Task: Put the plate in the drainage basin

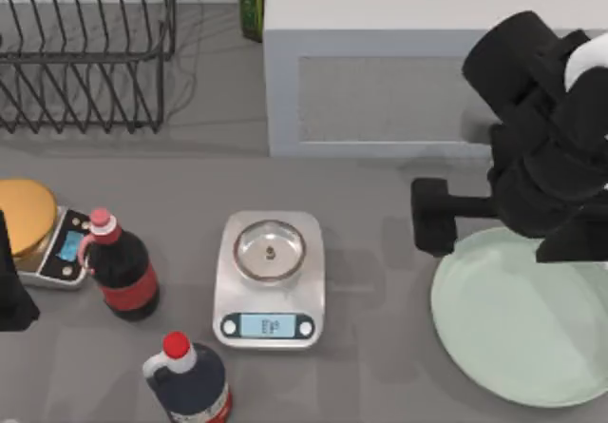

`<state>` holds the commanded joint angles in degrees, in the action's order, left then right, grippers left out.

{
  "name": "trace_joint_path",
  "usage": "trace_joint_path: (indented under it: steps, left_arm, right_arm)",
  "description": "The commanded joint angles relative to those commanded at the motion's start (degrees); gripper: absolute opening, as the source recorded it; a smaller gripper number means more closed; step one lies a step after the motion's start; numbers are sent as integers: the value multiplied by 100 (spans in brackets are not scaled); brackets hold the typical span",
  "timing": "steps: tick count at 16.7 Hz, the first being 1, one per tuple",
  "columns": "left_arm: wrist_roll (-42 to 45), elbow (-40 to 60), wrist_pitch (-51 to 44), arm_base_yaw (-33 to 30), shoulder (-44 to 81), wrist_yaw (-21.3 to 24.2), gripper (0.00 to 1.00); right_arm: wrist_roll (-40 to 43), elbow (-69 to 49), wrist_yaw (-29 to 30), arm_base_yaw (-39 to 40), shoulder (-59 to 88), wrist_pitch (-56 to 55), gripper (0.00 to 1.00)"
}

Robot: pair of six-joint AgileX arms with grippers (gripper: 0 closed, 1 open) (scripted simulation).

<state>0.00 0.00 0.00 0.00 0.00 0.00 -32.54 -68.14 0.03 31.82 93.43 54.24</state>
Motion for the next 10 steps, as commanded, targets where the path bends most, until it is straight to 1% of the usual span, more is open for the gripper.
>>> trace_joint_path:
  steps: [4,10]
  left_arm:
    - [0,0,0,0,0,0,100]
    - [0,0,0,0,0,0,100]
  right_arm:
    - [-377,-787,0,369,1065,628,100]
    - [-433,-897,-2,402,1213,718,100]
